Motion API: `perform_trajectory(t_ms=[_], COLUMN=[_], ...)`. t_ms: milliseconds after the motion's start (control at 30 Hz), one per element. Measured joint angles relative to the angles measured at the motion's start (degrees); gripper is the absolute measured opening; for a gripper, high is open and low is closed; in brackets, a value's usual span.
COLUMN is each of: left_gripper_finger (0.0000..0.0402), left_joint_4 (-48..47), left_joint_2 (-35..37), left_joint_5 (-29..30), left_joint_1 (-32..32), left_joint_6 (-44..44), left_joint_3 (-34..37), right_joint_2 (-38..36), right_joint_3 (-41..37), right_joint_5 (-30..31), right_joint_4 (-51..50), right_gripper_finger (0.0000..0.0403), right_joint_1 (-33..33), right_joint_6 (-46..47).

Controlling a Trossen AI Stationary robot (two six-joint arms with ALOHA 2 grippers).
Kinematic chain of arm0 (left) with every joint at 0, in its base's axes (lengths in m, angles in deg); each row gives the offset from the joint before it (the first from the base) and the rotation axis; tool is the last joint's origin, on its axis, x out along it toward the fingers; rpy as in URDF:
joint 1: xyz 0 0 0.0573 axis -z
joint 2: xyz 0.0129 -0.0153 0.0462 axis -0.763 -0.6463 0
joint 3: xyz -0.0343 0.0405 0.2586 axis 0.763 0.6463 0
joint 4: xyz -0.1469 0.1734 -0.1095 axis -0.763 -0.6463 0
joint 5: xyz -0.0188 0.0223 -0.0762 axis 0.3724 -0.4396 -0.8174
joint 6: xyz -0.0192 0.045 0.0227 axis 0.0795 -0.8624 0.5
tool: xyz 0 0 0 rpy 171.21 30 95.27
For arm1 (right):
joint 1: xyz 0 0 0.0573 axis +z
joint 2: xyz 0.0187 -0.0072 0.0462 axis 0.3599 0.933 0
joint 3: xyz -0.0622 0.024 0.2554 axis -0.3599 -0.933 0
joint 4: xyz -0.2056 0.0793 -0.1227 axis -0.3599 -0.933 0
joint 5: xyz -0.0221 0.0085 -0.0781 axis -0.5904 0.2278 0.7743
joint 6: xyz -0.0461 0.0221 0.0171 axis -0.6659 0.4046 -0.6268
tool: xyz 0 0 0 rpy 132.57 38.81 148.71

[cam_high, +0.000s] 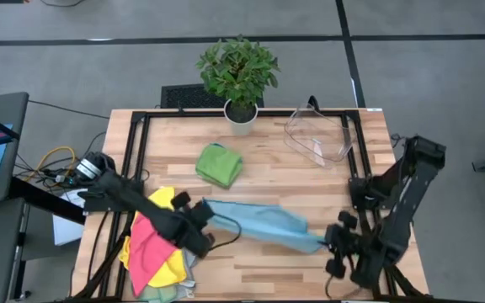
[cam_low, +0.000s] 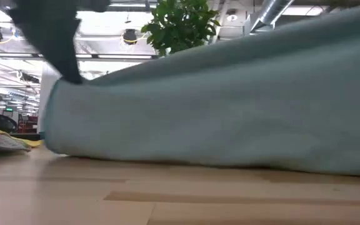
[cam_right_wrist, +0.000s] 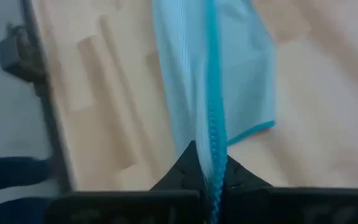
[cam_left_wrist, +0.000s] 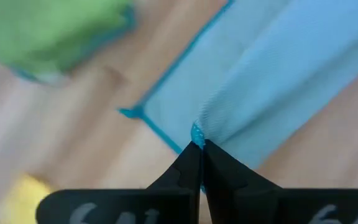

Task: Fold microfiber towels
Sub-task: Fold the light blue microfiber towel

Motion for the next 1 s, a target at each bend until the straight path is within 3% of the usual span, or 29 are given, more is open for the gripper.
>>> perform_trajectory(t_ms=[233, 433, 533, 733, 867, 1000], left_gripper_finger=[0.0, 0.0007, 0.0033, 0.0124, 0.017, 0.0188], left_joint_4=[16.1, 22.9, 25.7, 39.2, 37.2, 35.7], left_joint_2=[0.1, 0.1, 0.1, -0.7, -0.8, 3.6], left_joint_5=[-3.2, -4.5, -8.7, -16.9, -16.5, -14.1], left_joint_1=[5.0, 6.0, 5.3, 4.8, 5.6, 5.5], left_joint_6=[11.1, 13.4, 10.7, 6.7, 11.5, 11.5], left_joint_3=[10.1, 14.2, 15.1, 18.1, 18.2, 18.2], right_joint_2=[7.1, 9.4, 10.1, 12.8, 14.0, 14.5], right_joint_3=[0.0, 0.0, 0.0, 0.0, 0.0, 0.0], right_joint_5=[-1.1, -2.3, -3.1, -4.1, -5.7, -6.7], right_joint_4=[9.2, 12.0, 13.4, 19.3, 21.8, 22.4], right_gripper_finger=[0.0027, 0.0025, 0.0025, 0.0025, 0.0022, 0.0025], right_joint_1=[0.4, -1.7, -2.5, -2.6, -2.4, -2.1], right_joint_6=[1.3, 0.4, 0.2, -2.7, -2.8, -2.8])
